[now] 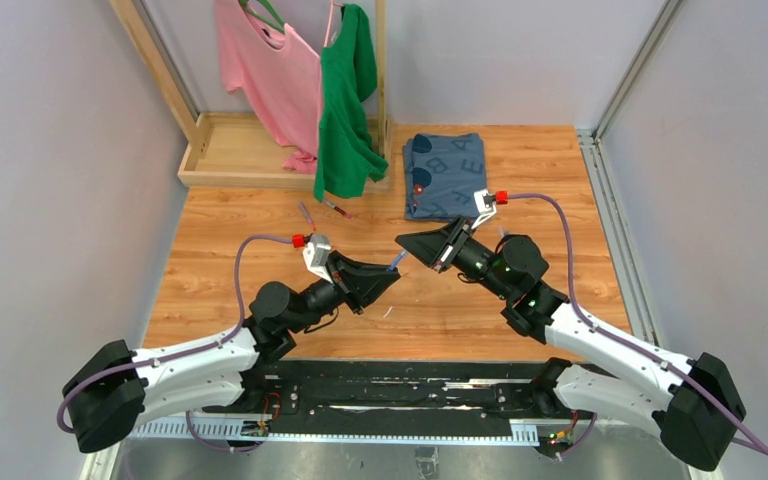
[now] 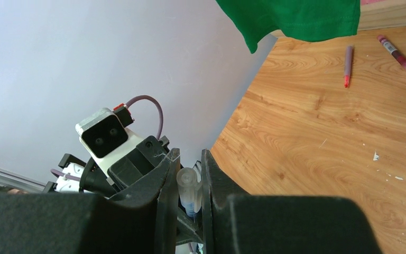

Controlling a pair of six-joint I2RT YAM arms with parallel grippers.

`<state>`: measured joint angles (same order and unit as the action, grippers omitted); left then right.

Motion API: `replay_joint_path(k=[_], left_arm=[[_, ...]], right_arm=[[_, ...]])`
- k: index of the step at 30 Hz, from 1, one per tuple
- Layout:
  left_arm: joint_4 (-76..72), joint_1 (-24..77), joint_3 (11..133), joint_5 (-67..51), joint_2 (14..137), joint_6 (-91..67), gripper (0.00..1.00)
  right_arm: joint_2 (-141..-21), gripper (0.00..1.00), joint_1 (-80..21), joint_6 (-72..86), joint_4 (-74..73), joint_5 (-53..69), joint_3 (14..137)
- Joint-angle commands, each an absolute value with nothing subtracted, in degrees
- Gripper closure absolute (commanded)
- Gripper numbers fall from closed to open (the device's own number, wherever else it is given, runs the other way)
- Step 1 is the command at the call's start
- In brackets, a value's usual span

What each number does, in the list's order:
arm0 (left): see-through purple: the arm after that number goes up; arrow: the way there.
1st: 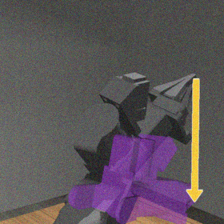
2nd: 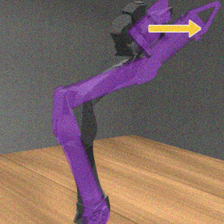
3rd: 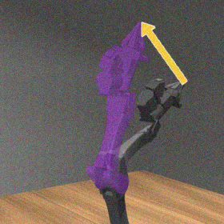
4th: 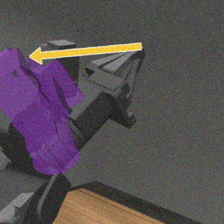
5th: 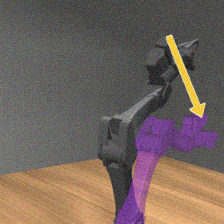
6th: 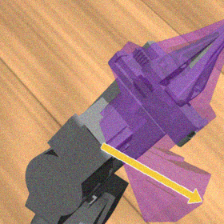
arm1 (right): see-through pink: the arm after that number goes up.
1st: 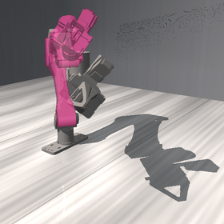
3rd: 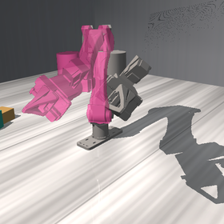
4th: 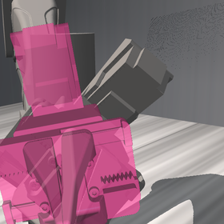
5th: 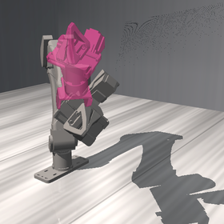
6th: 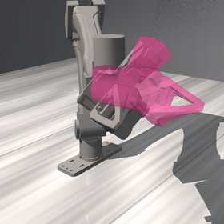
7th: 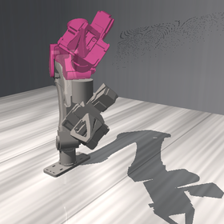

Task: Insert the pens into the pen caps
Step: Insert the pen cap onto the pen.

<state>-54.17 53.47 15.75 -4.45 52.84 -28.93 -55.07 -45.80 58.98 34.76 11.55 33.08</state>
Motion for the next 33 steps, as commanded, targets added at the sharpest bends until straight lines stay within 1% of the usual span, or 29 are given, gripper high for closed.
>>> replay_joint_path(k=[1,5,14,18,22,28,33], left_arm=[[-60.4,53.2,17.8,-0.2,53.6,-28.0,1.00],[-62.1,53.2,17.3,-0.5,54.0,-27.5,1.00],[-61.1,53.2,16.7,1.0,54.1,-25.5,1.00],[-59.9,53.2,17.0,0.9,53.8,-25.2,1.00],[-58.8,53.2,18.0,-0.6,52.8,-25.4,1.00],[-58.2,53.2,20.2,-4.5,51.2,-26.5,1.00],[-59.0,53.2,21.2,-6.3,50.3,-28.0,1.00]], right_arm=[[-56.2,0.99,-46.0,61.5,36.3,15.2,31.3],[-57.1,1.00,-46.0,62.8,37.8,15.2,31.1],[-58.0,0.99,-46.0,65.7,41.6,17.9,32.0],[-57.8,0.99,-46.0,64.3,40.8,19.6,33.2],[-58.4,0.99,-46.5,60.4,36.7,22.3,35.0],[-61.6,0.99,-47.8,59.3,41.8,28.0,33.5],[-62.6,0.99,-49.0,58.4,43.1,29.4,32.6]])
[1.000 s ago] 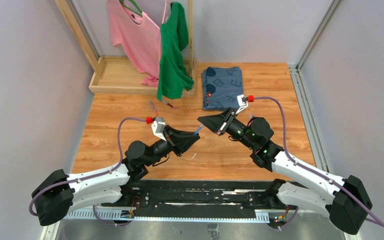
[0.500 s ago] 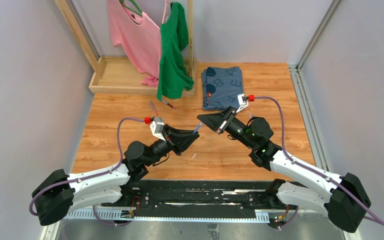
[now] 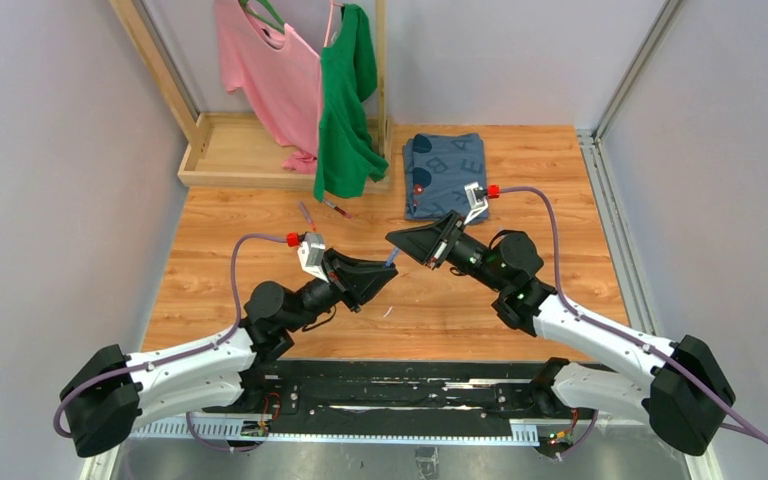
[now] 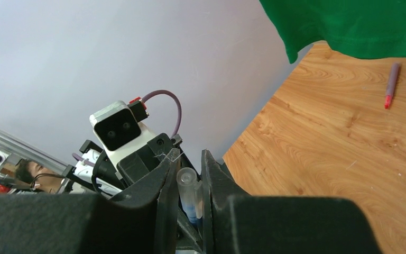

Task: Insert the pens into the pen caps
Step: Insert the pen cap onto the pen.

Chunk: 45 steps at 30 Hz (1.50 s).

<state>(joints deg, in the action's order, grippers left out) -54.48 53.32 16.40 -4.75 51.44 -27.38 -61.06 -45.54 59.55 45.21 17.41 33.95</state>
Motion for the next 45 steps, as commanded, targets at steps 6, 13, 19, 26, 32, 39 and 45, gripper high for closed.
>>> replay_joint_path(k=[6,13,19,26,32,39,45], left_arm=[[-59.1,53.2,20.9,-2.5,49.7,-26.0,1.00],[-59.1,53.2,23.2,1.1,50.3,-24.7,1.00],[-60.1,53.2,25.5,1.6,52.4,-24.5,1.00],[-58.7,52.9,28.0,0.5,52.5,-23.2,1.00],[-56.9,52.0,27.8,0.4,50.8,-23.8,1.00],[-57.1,51.6,27.6,2.9,50.1,-24.9,1.00],[-56.9,50.5,28.5,3.0,49.9,-28.0,1.00]], right_arm=[[-60.7,0.99,-49.4,57.2,38.4,27.8,32.2],[-60.6,1.00,-50.2,55.5,33.5,26.6,30.6],[-61.8,0.99,-52.9,52.3,32.1,24.1,29.8],[-64.1,1.00,-54.0,51.3,31.2,25.6,28.0],[-62.6,0.99,-54.1,46.8,23.8,29.5,28.9],[-63.2,1.00,-54.2,45.8,22.8,34.4,27.1],[-61.8,0.99,-54.3,42.3,21.2,36.0,25.3]])
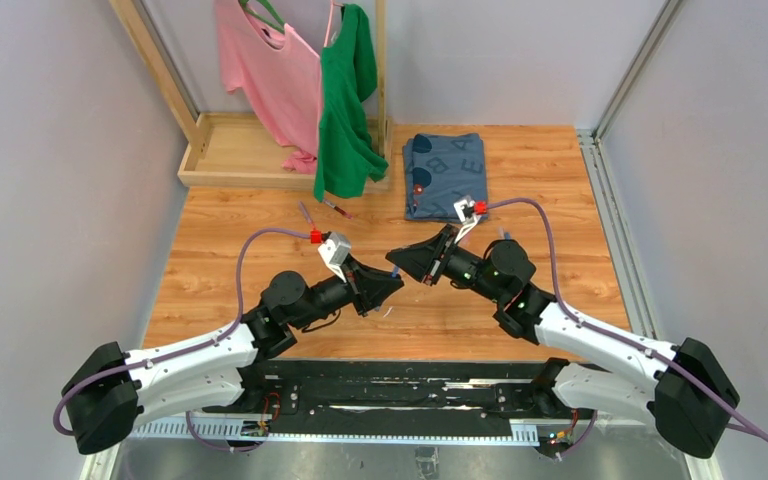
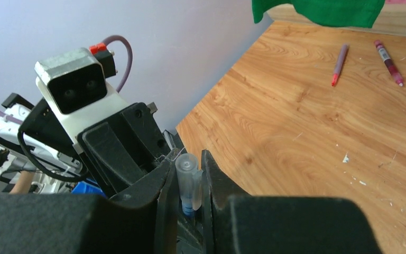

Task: Insert the pens into the pen caps
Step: Insert the pen cap onto the pen.

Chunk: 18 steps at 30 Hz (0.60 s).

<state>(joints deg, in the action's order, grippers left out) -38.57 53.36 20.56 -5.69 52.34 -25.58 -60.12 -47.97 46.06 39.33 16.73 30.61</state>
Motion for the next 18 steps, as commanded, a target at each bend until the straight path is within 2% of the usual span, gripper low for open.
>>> replay_joint_path(k=[1,5,12,14,16,18], left_arm=[[-56.8,50.4,28.5,3.0,49.9,-28.6,1.00],[-55.3,50.4,29.3,1.8,50.3,-29.2,1.00],[-54.2,50.4,24.7,-2.5,51.3,-28.8,1.00],[-55.2,50.4,22.8,-3.3,51.2,-29.1,1.00],[-54.0,50.4,22.3,-2.8,50.6,-28.8,1.00],[-51.2,50.4,22.0,-1.9,49.6,-28.1,1.00]], right_arm=[[-61.3,0.99,-54.3,41.5,20.4,35.7,25.1],[-60.0,0.99,-54.2,40.2,18.7,34.6,25.7],[-53.9,0.99,-53.1,36.7,9.8,27.7,34.1],[-52.7,0.90,-52.7,36.7,9.8,26.8,34.9],[-51.6,0.71,-52.3,36.6,9.8,26.7,35.1],[-49.6,0.56,-51.7,36.3,9.1,26.3,35.1]])
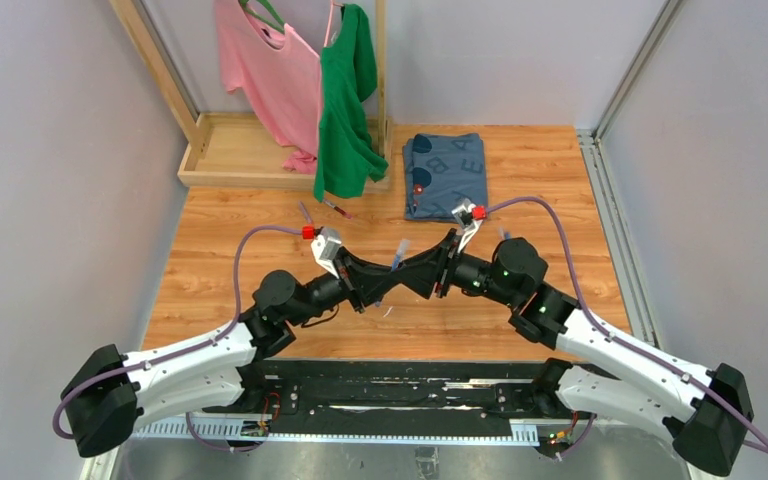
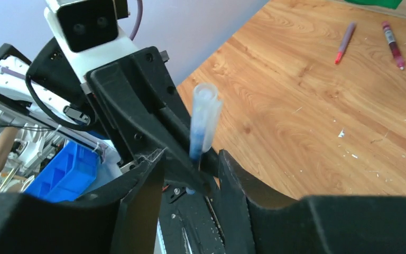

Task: Insert the pens into the pen caps
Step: Insert the pen cap onto the pen.

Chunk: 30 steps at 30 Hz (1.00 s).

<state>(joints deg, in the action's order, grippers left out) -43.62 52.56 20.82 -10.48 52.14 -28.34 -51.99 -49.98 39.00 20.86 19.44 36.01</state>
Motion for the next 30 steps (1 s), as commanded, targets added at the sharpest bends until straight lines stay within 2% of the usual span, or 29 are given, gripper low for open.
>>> replay_joint_path(k=[1,3,7,14,20,30], left_arm=[[-50.8,50.4,21.6,-1.4,49.2,-27.9,1.00],[-50.5,50.4,20.7,-0.6,48.2,-27.7,1.00],[-49.5,50.4,19.5,-1.2,47.1,-27.3,1.00],[-50.5,50.4,17.0,-10.0,44.8,-29.5,1.00],[-51.8,50.4,16.3,-17.5,43.7,-32.1,1.00],[-51.9,50.4,15.5,-19.7,43.6,-34.6,1.00]], right_arm=[[-48.6,0.51,-51.4,36.0,8.4,25.9,35.0],[-46.8,0.46,-50.6,34.5,6.6,25.2,35.2],[-45.4,0.43,-46.5,34.3,6.8,28.3,34.9],[-47.9,0.42,-37.2,41.5,28.0,40.9,34.6],[-53.5,0.42,-36.6,43.7,38.1,44.5,38.1],[-58.4,0.44,-37.4,47.1,49.4,49.7,40.1]])
